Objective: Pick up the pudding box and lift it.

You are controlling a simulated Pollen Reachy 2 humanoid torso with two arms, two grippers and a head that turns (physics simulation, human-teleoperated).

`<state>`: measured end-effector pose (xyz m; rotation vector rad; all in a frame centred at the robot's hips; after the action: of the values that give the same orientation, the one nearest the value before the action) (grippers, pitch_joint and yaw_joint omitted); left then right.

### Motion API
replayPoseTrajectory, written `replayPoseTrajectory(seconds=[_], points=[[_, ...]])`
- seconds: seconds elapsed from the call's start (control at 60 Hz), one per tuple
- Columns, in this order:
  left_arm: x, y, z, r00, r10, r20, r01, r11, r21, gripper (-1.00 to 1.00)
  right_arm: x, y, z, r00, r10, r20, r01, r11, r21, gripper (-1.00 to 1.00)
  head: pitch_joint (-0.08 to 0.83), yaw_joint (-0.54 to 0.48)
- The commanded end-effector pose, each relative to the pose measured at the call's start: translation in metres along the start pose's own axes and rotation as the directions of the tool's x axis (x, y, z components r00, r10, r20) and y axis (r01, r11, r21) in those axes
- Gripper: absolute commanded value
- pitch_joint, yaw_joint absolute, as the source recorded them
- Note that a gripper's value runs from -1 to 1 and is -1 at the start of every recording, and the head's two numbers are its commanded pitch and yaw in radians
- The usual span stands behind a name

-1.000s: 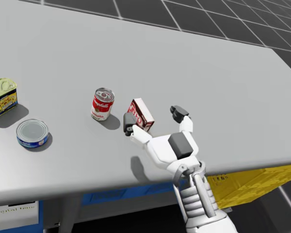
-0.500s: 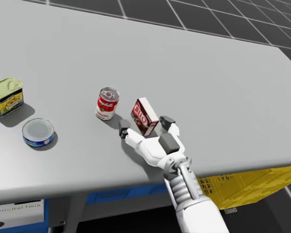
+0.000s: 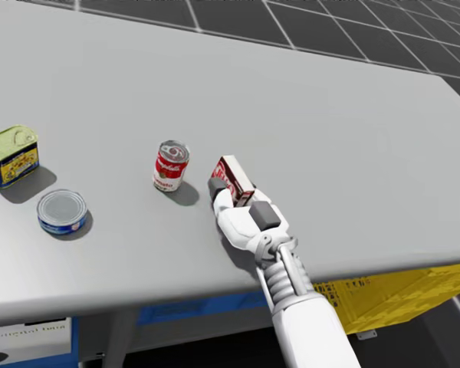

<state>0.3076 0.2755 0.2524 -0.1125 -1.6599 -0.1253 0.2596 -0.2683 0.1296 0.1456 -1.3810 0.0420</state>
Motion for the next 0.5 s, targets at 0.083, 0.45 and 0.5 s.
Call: replayPoseTrajectory(seconds=[0.083, 0.45, 0.5], points=[[0.0, 0.0003, 0.0, 1.0, 0.0, -0.001, 0.0, 1.0, -0.001, -1.0, -0.0046, -0.0024, 0.0014, 1.0, -0.015, -0.012, 0.015, 1.0, -0.004, 1.0, 0.677, -0.41], [0.0, -0.0001, 0.0008, 1.0, -0.001, 0.002, 0.001, 1.0, 0.0, -1.0, -0.0094, -0.0013, 0.0016, 1.0, -0.017, -0.013, 0.017, 1.0, 0.011, 0.99, 0.375, -0.44], [0.0001, 0.0001, 0.001, 1.0, -0.001, 0.003, 0.001, 1.0, 0.0, -1.0, -0.0092, -0.0007, 0.002, 1.0, -0.015, -0.011, 0.015, 1.0, 0.014, 1.0, 0.356, -0.45]])
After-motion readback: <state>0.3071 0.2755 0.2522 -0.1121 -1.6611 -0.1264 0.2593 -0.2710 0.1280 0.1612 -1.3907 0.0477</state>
